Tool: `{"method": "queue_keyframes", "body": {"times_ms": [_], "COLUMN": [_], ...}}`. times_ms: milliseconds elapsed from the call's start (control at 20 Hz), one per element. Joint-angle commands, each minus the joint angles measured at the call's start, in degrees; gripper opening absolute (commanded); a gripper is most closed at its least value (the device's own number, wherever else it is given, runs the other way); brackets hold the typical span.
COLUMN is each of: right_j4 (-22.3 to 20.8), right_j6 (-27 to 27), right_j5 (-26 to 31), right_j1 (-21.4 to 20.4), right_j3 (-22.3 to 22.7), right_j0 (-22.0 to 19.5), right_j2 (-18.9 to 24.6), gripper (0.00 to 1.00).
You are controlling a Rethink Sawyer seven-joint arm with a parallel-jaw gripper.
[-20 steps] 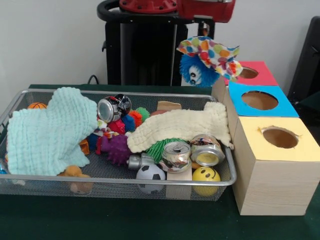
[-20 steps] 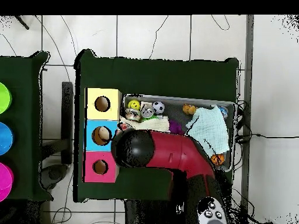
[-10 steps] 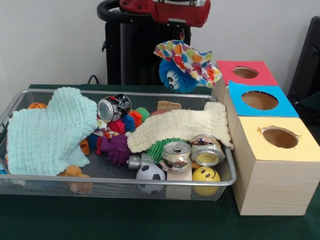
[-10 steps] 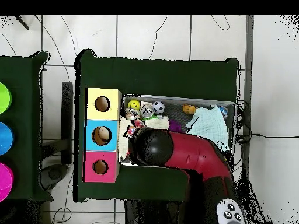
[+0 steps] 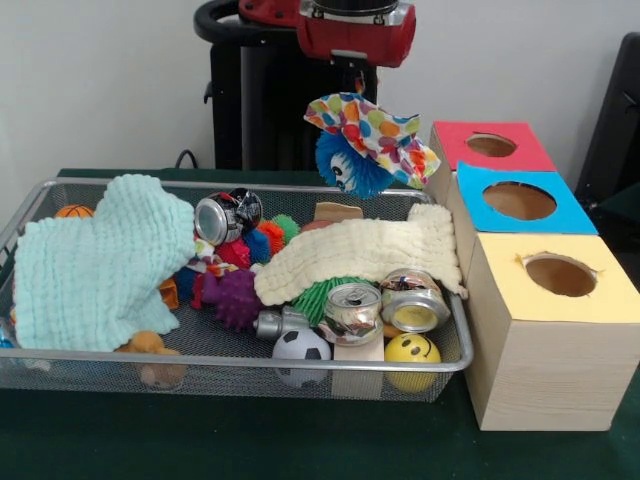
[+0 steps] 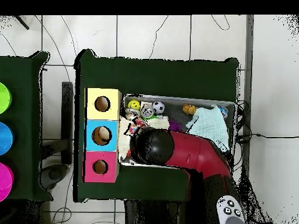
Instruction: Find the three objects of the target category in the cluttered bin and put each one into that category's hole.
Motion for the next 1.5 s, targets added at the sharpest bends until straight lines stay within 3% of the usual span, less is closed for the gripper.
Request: {"method": "queue_keyframes", "body": {"times_ms": [50,250,300,1050,1500], "right_j4": [-4.3,-4.6,-4.6,-3.4,-5.3], "right_j6": [-1.5,-1.3,-1.5,-0.4,5.0], "right_j5": [-3.7,-4.1,-4.9,-5.1,-14.0], "right_j1": [1.4,0.6,0.5,0.8,6.1], "right_j3": [2.3,3.0,3.8,5.1,3.5], "right_j0": [-1.4,-1.1,-1.8,-2.4,0.6], "right_j2": [2.4,2.0,2.6,4.2,2.3], "gripper": [0.00,0.00,1.00,1.00,1.00]}}
